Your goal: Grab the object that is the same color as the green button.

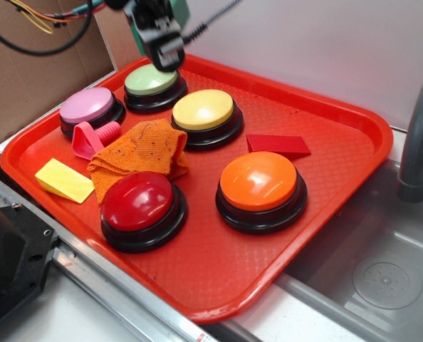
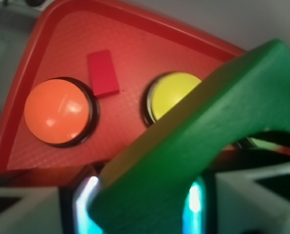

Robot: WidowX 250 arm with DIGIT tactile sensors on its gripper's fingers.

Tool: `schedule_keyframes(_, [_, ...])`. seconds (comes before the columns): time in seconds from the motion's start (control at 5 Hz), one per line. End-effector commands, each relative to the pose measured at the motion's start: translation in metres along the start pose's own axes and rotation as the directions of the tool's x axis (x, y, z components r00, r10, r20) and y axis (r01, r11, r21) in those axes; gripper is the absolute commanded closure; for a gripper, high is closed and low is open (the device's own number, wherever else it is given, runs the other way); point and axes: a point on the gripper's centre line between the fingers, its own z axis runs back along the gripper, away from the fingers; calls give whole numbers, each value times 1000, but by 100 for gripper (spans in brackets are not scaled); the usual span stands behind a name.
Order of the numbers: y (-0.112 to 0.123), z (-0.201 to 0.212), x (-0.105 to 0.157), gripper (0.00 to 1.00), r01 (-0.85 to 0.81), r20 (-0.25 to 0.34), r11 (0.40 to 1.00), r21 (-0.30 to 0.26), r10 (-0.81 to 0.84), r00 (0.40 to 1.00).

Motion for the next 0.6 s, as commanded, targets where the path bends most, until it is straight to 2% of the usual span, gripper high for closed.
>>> schedule_keyframes(0.0, [26,61,-21,100,-229,120,972,-48,233,965])
schedule_keyframes(0.2, [35,66,-25,100,-263,138,962,-76,271,953])
schedule_keyframes(0.4, [40,54,-21,100,-302,95,950,-81,309,946])
